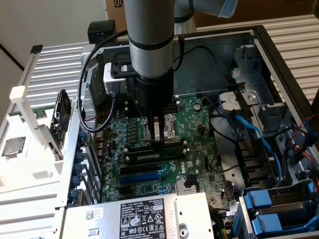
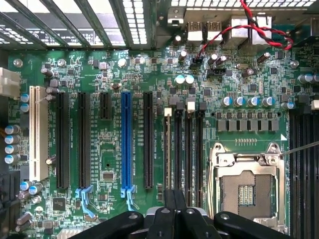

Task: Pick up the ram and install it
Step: 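Press down the ram until it locks into place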

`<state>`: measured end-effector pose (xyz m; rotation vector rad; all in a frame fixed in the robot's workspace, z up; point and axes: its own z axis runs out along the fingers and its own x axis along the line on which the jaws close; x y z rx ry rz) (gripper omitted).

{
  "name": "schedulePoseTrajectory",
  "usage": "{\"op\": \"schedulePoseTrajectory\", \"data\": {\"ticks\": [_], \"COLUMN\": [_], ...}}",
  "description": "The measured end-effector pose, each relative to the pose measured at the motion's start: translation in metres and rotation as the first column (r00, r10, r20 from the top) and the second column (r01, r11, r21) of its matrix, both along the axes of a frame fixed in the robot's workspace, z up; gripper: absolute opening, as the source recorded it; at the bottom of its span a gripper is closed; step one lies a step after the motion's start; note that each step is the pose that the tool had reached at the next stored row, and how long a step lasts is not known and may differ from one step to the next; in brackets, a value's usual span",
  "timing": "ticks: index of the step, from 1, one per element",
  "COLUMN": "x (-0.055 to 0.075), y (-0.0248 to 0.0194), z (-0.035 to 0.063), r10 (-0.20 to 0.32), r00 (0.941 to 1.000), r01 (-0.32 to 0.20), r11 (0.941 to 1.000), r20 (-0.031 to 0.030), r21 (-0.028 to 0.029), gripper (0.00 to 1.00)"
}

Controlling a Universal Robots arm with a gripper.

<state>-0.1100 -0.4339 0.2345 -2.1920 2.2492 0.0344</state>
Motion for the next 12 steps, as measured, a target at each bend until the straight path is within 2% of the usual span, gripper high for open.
{"op": "schedulePoseTrajectory", "data": {"ticks": [3, 12], "x": [0.000, 0.000], "y": [0.0000, 0.0000], "z": [0.0068, 0.0149], "r10": [0.000, 0.000], "r00": [1.0000, 1.0000], "r01": [0.000, 0.000], "r11": [1.0000, 1.0000], "r20": [0.0001, 0.0001], "r21": [0.0002, 0.0003], "gripper": [0.11, 0.11]}}
